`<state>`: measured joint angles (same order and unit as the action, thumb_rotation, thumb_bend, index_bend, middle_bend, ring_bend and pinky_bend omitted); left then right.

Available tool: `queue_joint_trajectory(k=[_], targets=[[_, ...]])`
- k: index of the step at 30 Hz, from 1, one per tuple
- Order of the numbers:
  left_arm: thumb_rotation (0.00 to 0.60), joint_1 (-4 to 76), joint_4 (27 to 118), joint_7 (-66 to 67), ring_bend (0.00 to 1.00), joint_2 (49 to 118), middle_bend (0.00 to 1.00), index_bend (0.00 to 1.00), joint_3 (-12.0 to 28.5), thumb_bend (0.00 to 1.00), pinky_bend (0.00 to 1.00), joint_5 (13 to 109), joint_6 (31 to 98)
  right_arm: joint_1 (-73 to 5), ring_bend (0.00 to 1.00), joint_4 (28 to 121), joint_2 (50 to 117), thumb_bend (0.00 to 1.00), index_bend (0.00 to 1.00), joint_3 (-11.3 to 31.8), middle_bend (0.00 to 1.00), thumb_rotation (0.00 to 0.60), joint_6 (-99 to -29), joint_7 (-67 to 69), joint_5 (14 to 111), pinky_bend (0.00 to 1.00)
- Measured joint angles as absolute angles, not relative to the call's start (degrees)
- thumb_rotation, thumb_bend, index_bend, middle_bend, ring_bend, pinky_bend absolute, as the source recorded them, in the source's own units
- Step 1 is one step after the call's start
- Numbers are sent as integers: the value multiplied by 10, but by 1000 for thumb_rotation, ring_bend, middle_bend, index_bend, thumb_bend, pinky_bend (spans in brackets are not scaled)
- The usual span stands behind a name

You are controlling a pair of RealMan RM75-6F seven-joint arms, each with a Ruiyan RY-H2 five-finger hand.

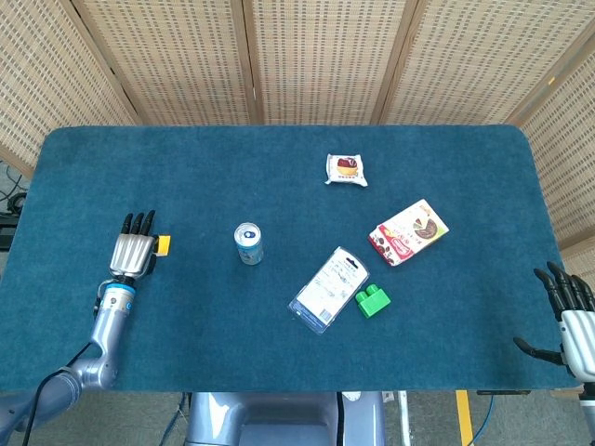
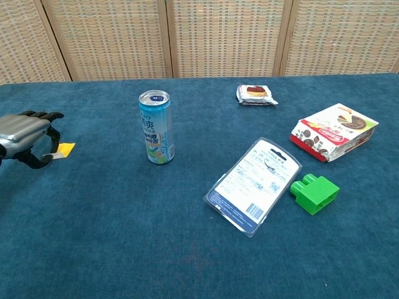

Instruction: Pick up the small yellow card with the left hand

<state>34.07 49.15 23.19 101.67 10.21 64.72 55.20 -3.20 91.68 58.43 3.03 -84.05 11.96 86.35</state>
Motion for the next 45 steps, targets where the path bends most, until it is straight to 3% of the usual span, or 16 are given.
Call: queue_joint_trajectory(k=[45], targets=[[600, 382, 459, 242, 0, 1011, 0, 573, 150, 484, 0, 626, 557, -34, 0, 917, 584, 102, 0, 31, 0, 600, -837, 120, 861, 0]])
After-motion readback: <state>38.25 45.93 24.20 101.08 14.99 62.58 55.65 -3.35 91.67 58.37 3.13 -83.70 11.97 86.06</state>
